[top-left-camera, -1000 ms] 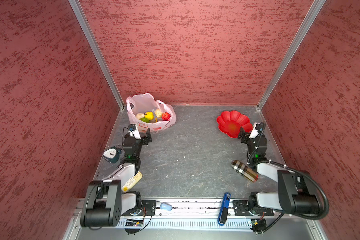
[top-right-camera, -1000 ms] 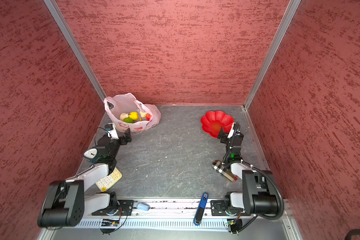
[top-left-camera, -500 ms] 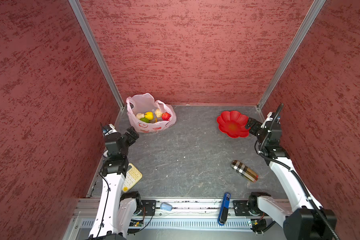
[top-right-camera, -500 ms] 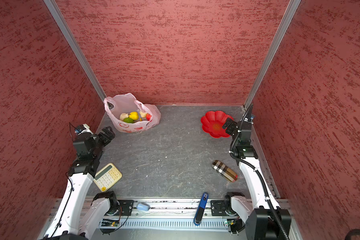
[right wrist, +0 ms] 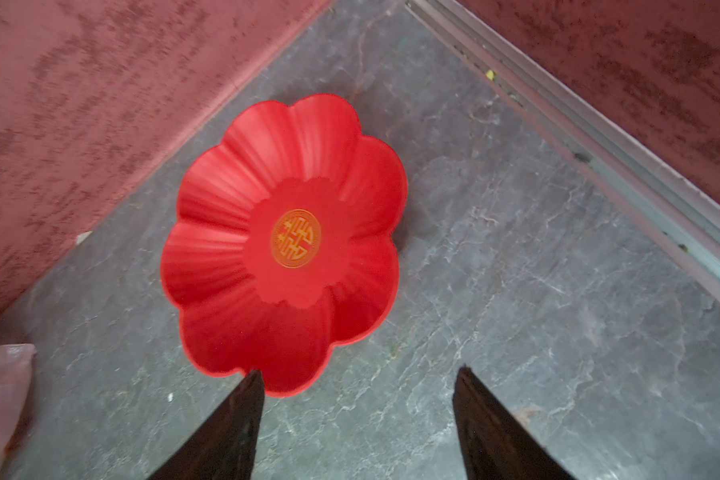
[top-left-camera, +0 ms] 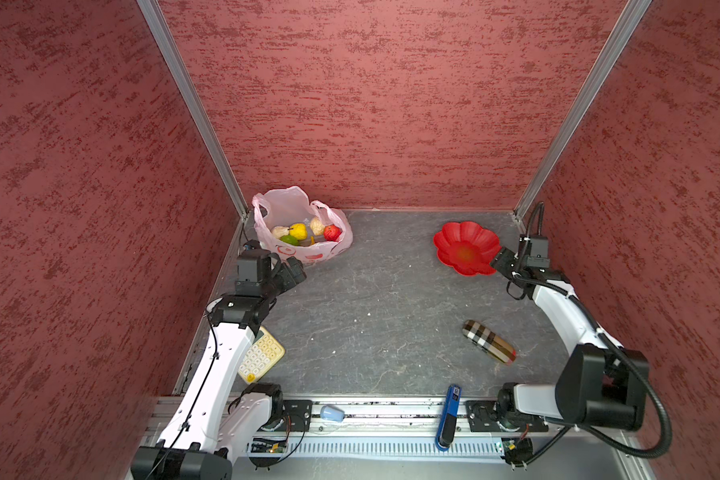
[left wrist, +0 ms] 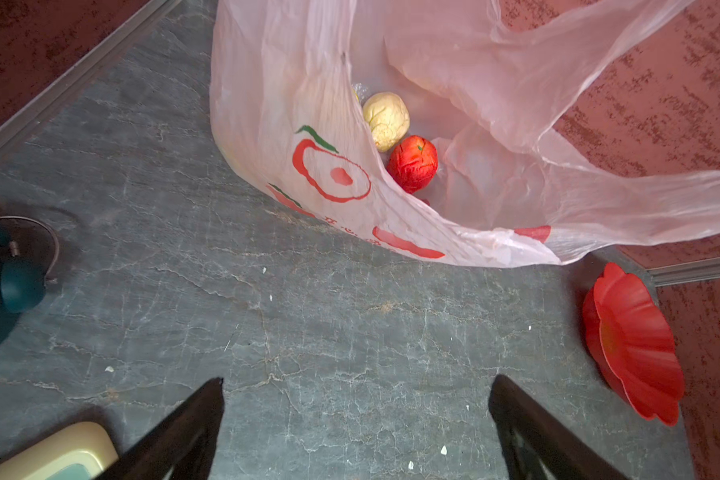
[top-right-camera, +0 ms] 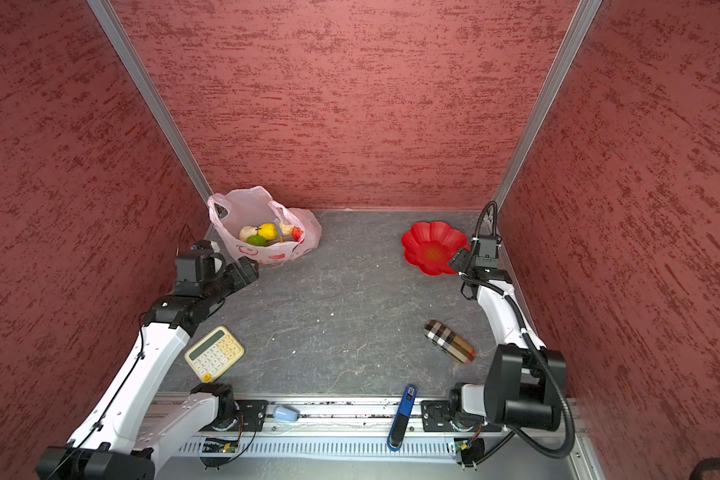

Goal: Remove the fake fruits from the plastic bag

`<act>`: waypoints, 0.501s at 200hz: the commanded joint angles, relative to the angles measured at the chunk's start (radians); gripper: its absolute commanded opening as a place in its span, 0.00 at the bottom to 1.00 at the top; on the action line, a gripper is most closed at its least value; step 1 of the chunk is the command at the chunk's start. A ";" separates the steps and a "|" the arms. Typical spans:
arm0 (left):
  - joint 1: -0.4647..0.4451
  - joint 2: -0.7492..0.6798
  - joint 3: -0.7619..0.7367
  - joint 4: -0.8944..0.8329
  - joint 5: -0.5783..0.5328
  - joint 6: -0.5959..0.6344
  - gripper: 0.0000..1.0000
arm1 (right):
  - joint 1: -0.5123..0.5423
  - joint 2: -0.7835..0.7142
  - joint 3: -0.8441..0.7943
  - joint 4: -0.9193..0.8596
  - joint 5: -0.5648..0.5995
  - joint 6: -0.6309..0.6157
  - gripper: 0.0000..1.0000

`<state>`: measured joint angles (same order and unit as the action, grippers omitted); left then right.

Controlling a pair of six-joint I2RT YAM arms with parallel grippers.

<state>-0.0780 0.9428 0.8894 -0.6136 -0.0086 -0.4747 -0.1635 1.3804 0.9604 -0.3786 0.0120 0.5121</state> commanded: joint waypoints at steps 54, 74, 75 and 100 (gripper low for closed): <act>-0.025 0.028 0.032 -0.007 -0.071 -0.001 1.00 | -0.088 0.256 0.114 0.130 -0.186 -0.030 0.61; -0.029 0.027 0.033 -0.002 -0.070 -0.004 1.00 | -0.090 0.318 0.150 0.143 -0.198 -0.035 0.60; -0.028 0.027 0.033 -0.001 -0.070 -0.004 1.00 | -0.090 0.322 0.152 0.144 -0.198 -0.035 0.60; -0.032 0.022 0.037 -0.008 -0.079 -0.004 1.00 | -0.090 0.399 0.194 0.146 -0.198 -0.029 0.56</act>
<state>-0.1009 0.9695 0.8997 -0.6247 -0.0662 -0.4786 -0.2497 1.7287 1.1042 -0.2729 -0.1619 0.4892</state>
